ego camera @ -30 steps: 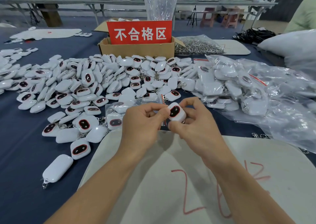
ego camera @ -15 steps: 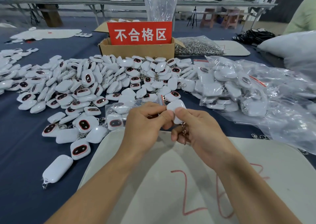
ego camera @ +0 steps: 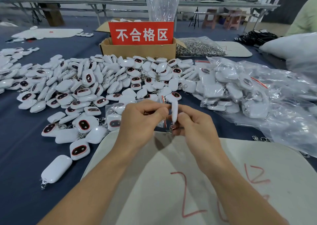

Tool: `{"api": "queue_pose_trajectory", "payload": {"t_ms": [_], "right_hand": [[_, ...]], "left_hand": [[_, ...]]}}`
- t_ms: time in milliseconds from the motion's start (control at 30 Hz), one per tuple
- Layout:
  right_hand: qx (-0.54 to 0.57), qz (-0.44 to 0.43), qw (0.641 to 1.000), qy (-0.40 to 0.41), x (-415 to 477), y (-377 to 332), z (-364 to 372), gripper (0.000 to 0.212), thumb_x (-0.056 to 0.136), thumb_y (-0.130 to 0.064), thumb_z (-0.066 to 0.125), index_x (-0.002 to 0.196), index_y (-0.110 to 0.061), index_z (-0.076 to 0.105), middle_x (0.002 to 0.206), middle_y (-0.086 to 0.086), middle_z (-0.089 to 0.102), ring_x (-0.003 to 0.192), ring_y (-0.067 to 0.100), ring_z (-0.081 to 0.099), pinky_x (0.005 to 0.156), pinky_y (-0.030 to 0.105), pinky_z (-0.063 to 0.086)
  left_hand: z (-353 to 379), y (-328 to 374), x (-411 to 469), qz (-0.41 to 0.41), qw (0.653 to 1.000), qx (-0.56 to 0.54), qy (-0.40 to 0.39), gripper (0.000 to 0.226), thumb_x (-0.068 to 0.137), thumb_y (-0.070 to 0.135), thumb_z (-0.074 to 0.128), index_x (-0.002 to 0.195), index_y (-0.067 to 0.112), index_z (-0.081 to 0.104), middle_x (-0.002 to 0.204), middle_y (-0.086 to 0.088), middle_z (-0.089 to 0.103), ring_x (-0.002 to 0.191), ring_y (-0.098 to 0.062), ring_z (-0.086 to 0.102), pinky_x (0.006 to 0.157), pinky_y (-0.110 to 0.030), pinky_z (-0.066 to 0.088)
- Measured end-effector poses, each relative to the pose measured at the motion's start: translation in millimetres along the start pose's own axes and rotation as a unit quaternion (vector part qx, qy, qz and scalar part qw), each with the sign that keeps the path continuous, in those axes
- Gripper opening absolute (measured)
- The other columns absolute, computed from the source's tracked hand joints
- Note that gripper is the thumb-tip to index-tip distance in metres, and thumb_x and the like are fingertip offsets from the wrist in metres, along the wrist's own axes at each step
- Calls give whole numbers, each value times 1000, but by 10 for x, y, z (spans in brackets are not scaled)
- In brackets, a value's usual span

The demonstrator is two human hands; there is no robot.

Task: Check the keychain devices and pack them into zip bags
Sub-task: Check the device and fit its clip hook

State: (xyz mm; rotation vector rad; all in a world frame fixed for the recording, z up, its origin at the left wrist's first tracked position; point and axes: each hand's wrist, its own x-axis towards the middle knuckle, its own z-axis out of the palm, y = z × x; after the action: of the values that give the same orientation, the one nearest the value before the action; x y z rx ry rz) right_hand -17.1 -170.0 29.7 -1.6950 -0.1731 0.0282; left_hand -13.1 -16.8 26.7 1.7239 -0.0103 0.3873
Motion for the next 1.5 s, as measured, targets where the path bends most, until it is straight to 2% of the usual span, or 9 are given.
{"api": "queue_pose_trajectory", "payload": {"t_ms": [200,333,533,800,900,1000,1133,1333,1500], "right_hand": [[214,68,968,-114,17,-23,-54,33,100,2,50,99,-12,81,93,10,77,76,23,68,72,30,59],[222,104,969,-22,80,-15,-115,33,101,6,43,101,-5,75,89,14,76,59,18,59,56,25,49],[90,97,988,81,117,23,-173,35,104,-15,53,74,-11,73,76,11,76,46,15,50,41,21,37],[52,102,987,116,179,8,-91,42,102,-31,61,63,-35,75,58,4,68,38,8,42,41,19,36],[32,103,990,93,205,10,-32,35,102,-31,60,71,-31,76,58,4,68,38,9,41,41,20,35],[33,90,993,66,214,19,9,37,103,-27,58,71,-25,76,54,3,66,36,8,38,37,18,30],[76,85,993,23,208,17,7,44,104,-25,57,65,-24,78,53,4,63,38,13,34,39,20,28],[295,127,937,-134,202,16,-93,29,91,-7,57,88,-20,83,89,3,70,55,13,49,50,22,38],[130,82,970,-186,190,91,-43,39,85,-10,55,115,-23,75,87,-1,65,49,13,36,55,33,21]], "left_hand": [[35,-8,-36,22,999,-40,1,29,79,18,76,89,44,83,88,9,78,80,-7,74,69,-19,57],[-44,-108,24,73,974,204,58,38,84,20,76,114,42,76,121,23,69,111,14,57,95,-1,37],[27,-232,12,19,902,428,-63,107,72,69,63,161,39,12,169,10,26,155,-10,9,122,-29,1],[42,-98,-83,97,929,356,33,69,90,22,62,156,24,41,108,-1,78,115,-16,24,121,-39,21],[60,-49,-131,129,932,338,13,56,95,23,45,151,21,51,99,-4,79,114,-12,29,120,-18,0],[61,-11,-134,148,939,310,-13,51,98,19,39,145,21,58,112,4,76,119,7,29,119,-9,-5],[54,-18,-135,159,953,252,-56,50,99,10,39,140,25,63,132,16,67,134,11,43,128,-30,13],[65,6,-162,158,972,170,-22,51,98,10,43,137,32,66,143,36,46,133,21,39,122,-26,24],[44,30,-185,130,984,119,-33,56,94,12,42,137,39,63,118,37,66,129,3,55,114,-35,42]]}}
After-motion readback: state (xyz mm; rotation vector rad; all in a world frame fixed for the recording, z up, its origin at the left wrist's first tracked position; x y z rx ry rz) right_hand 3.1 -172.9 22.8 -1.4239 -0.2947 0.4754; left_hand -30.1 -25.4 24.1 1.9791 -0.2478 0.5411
